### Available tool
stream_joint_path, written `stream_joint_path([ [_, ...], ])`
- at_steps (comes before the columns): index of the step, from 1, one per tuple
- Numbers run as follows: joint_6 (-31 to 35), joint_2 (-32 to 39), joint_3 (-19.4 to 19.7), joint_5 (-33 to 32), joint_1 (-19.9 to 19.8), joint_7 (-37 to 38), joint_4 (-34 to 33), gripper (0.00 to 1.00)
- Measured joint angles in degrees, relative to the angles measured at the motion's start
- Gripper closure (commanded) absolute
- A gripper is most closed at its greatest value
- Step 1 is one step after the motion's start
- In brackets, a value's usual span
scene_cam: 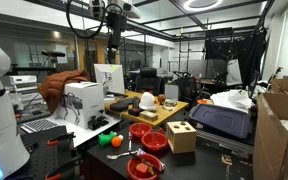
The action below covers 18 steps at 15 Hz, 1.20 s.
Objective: Move the red block to the red bowl on the left.
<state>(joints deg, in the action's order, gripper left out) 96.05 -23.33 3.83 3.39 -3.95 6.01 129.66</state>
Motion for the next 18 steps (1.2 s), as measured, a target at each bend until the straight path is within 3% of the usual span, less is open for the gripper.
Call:
stream_joint_path([
  [9,0.7,1.0,-0.1,-1.0,-0.1,0.0,0.0,0.00],
  [15,8.6,6.8,-0.1,-0.8,-0.1,-0.3,0.0,0.00],
  [18,11.8,10.1,0.2,-0.8,-0.1,-3.9,0.0,0.00],
])
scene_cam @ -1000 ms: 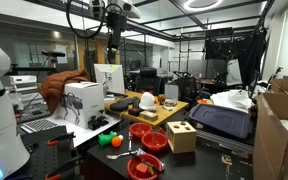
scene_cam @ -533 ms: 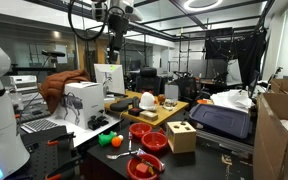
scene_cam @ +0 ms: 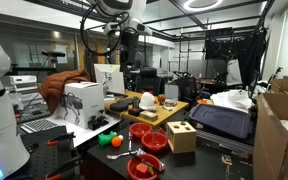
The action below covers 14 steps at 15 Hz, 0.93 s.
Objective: Move the red block to the red bowl on the left.
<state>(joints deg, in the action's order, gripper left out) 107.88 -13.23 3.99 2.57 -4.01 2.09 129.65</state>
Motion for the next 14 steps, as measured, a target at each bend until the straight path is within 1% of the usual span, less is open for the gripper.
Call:
stream_joint_path([
  [6,6.2,8.2,1.2,0.3,0.0,-12.3,0.2,0.00],
  [8,7.6,11.0,1.7,0.3,-0.2,-15.2,0.1,0.00],
  [11,9.6,14.9,2.2,-0.3,-1.1,-16.8,0.1,0.00],
  [14,13.2,18.9,2.9,-1.5,-2.4,-17.1,0.0,0.00],
])
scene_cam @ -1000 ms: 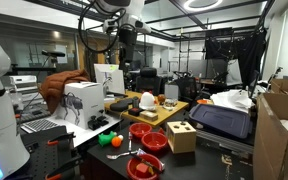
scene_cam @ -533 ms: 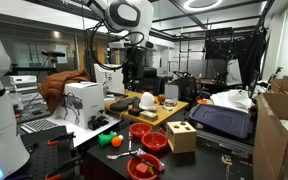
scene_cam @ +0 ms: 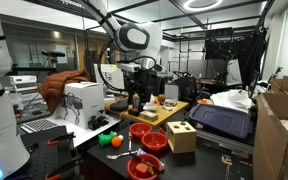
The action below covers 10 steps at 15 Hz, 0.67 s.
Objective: Move the red block to the red bowl on the left.
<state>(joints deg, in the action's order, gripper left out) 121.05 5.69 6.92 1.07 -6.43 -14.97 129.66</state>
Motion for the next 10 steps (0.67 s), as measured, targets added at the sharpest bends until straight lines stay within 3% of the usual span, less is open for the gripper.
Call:
stream_joint_path([
  [6,14.5,10.9,1.3,-5.6,-1.6,3.0,-0.6,0.00],
  [10,19.2,16.3,1.7,-10.8,-1.5,5.0,-1.9,0.00],
])
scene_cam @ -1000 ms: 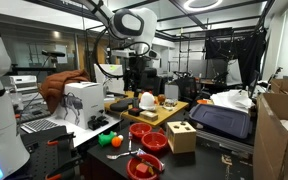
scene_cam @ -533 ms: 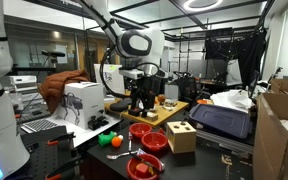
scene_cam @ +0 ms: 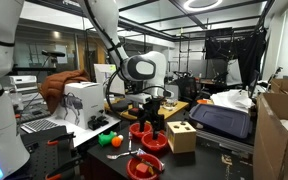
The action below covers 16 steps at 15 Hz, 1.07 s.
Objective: Move the red block to the red bowl on the left.
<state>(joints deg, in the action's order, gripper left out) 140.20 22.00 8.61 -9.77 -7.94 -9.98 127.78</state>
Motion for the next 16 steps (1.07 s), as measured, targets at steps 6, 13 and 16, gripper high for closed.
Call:
stream_joint_path([
  [6,0.1,3.8,-1.0,-4.5,0.4,-1.7,-0.9,0.00],
  [13,0.0,7.1,-6.6,-0.6,-1.0,-11.3,-1.4,0.00],
  [16,0.0,10.9,-8.5,2.1,-2.1,-14.3,-3.2,0.00],
])
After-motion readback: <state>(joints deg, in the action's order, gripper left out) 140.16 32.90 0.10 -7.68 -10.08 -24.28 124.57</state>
